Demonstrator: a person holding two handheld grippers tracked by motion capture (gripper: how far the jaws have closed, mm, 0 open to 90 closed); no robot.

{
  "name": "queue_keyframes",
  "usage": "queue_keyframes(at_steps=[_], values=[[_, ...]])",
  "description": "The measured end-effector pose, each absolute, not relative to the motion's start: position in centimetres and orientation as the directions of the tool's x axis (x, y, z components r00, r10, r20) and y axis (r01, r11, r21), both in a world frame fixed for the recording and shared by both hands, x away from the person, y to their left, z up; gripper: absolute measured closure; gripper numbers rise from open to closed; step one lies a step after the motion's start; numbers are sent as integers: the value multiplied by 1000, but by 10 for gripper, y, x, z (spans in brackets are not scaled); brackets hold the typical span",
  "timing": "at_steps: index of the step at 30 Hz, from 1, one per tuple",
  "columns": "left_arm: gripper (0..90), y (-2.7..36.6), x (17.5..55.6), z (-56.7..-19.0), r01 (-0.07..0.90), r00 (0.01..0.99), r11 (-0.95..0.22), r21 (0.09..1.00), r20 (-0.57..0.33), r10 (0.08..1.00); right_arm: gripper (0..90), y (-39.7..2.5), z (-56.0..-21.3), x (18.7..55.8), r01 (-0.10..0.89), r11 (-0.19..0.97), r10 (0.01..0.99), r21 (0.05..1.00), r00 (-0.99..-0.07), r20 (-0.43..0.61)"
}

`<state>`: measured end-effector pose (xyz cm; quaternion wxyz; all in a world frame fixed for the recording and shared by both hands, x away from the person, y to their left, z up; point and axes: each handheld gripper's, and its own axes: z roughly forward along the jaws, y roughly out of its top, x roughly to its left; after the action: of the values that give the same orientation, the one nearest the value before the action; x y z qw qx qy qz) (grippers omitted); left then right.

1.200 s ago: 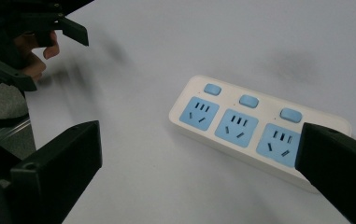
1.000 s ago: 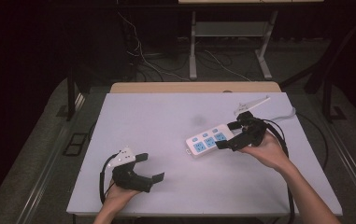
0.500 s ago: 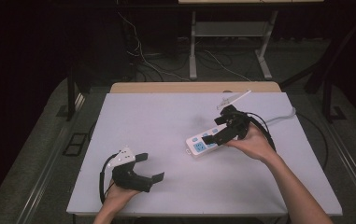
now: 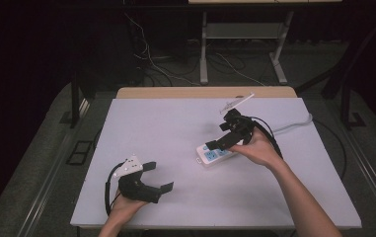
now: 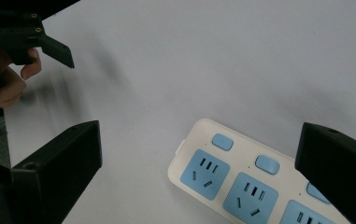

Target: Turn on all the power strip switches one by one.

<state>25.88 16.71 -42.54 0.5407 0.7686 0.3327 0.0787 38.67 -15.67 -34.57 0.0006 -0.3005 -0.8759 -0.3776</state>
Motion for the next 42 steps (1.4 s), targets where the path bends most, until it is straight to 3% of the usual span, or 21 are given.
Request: queue_keyframes(at_steps=[9,10,11,16,18,19,29,37,42], values=[[0,166,258,-426,429,767,-198,882,-239,595,80,-152,-355,393,534,535,537,654,-813,225],[0,166,258,-426,427,770,-201,882,-238,592,158,-151,-357,395,529,533,528,660,-818,229],[0,165,258,-426,424,773,-205,882,-234,589,158,-151,-357,395,529,533,528,660,-818,229],[0,166,258,-426,424,771,-199,884,-236,592,352,-146,-364,400,540,537,541,648,-810,226],[0,167,258,-425,422,769,-197,885,-235,594,379,-145,-365,400,542,538,544,645,-808,226],[0,167,258,-425,422,768,-195,885,-236,595,450,-144,-368,402,551,538,548,638,-803,232],[0,167,258,-426,421,770,-198,885,-233,594,638,-138,-378,407,552,548,555,628,-802,221],[0,167,259,-426,419,771,-200,886,-230,594,871,-139,-386,414,557,552,526,620,-810,259],[0,167,259,-426,418,771,-199,887,-230,594,897,-142,-388,419,560,547,523,622,-809,269]])
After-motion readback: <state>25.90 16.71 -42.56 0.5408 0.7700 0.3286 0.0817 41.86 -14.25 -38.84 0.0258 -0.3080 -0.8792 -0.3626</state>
